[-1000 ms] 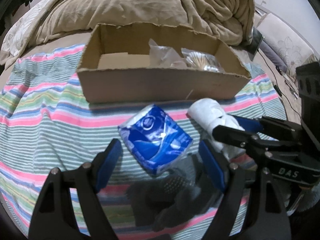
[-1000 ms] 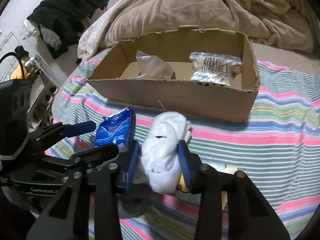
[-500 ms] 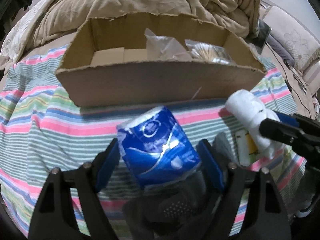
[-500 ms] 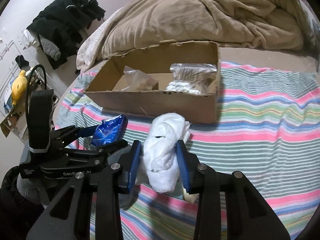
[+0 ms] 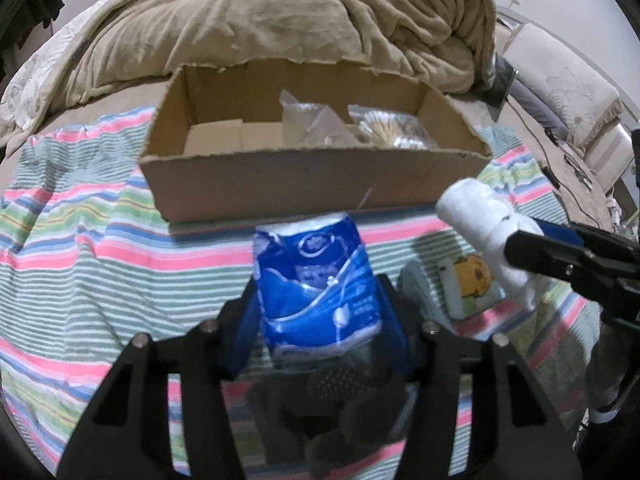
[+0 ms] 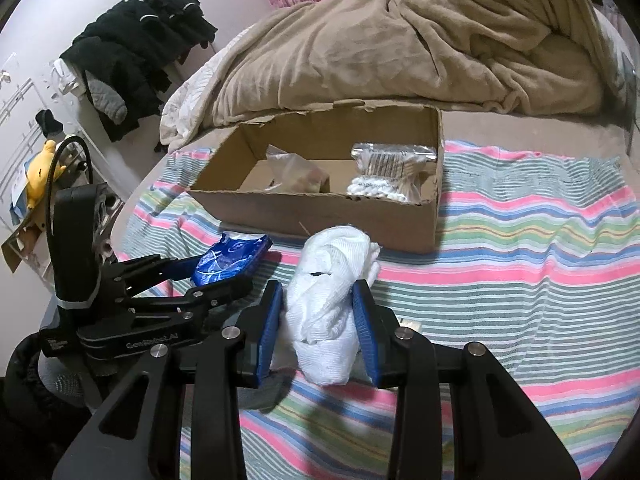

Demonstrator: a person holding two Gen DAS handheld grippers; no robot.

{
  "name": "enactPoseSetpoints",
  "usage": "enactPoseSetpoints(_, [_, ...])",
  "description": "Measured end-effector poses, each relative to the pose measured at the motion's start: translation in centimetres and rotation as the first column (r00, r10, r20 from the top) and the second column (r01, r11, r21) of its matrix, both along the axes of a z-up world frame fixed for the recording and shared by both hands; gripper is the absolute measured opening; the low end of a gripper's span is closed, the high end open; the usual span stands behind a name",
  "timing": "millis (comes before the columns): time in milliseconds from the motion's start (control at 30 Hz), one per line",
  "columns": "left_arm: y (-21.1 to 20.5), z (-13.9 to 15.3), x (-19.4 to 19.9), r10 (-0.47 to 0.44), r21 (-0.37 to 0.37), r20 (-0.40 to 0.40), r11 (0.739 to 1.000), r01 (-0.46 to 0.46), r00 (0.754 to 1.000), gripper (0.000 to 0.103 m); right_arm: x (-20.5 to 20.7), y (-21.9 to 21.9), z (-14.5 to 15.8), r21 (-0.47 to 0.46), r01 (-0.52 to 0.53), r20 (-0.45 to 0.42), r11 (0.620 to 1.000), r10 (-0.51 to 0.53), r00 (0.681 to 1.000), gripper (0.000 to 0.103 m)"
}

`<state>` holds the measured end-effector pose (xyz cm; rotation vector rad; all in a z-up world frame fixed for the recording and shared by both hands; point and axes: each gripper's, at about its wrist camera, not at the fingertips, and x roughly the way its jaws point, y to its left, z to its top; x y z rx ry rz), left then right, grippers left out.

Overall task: Organize objects
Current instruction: 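Lower the tissue pack and white sock into the box and release both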

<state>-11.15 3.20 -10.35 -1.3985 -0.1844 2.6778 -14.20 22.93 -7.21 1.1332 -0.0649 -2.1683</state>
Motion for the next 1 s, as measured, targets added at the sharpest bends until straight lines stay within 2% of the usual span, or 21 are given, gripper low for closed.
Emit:
enactPoseSetpoints(500, [-2.3,4.2,2.4,0.018,0.029,-0.086,0.999,-0.015,0.996,0.055,1.6,-1.4,2.9,0.006,-0.021,-0.057,1.0,0.022,0.998,0.038])
enactPoseSetpoints(1000, [-4.1,6.8,2.0,0.033,0.015,-0.149,0.999,-0.031,0.988,0.055,0.5,-2.3,5.2,0.014,-0.021,-0.112,1.0,0.022,0.993,0.038])
